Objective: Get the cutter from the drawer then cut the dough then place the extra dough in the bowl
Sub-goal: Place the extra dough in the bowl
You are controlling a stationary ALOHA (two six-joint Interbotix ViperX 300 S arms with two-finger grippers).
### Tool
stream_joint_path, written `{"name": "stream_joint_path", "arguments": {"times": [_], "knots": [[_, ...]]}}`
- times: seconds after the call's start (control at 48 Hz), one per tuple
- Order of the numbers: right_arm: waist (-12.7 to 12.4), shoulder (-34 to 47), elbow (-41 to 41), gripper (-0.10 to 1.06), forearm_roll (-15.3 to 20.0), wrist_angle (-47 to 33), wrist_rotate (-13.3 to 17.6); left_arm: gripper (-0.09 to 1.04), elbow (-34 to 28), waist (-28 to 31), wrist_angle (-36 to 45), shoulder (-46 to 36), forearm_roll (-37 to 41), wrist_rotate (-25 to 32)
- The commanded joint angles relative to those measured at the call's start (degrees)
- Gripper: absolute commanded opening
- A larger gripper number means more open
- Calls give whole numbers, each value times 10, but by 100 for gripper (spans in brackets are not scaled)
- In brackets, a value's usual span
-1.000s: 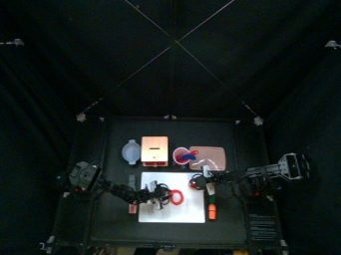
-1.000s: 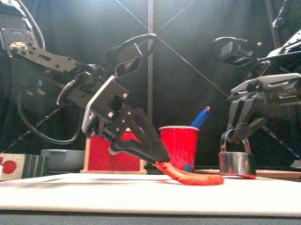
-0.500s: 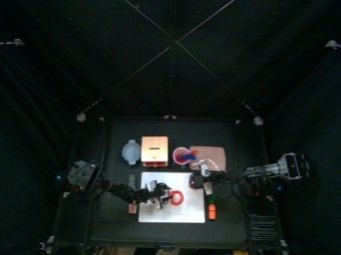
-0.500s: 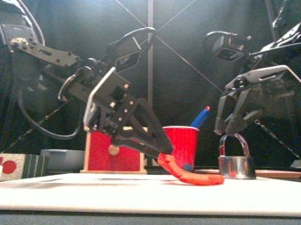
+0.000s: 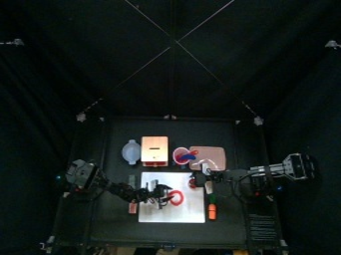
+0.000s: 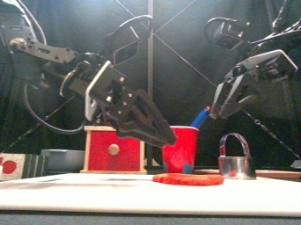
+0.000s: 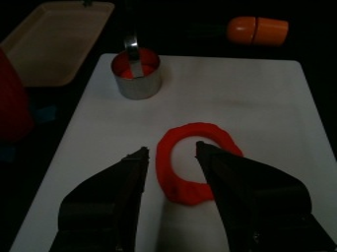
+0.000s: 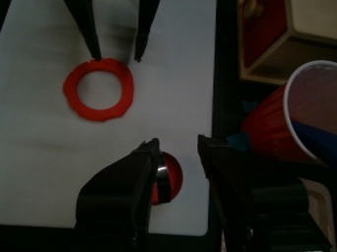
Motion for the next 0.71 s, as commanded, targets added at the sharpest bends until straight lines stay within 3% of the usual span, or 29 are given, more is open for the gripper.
{"name": "stream_joint_path", "arguments": {"times": [0.021,0.542,0.708], "knots": [[8,-8,-13,76,1,-4,0,82,-16,22,28,-1,4,3],[19,3,-18,76,7,-11,0,80,-16,34,139,11,20,-3],[18,9,-21,76,7,-11,0,74,-15,35,151,13,20,-3]]}}
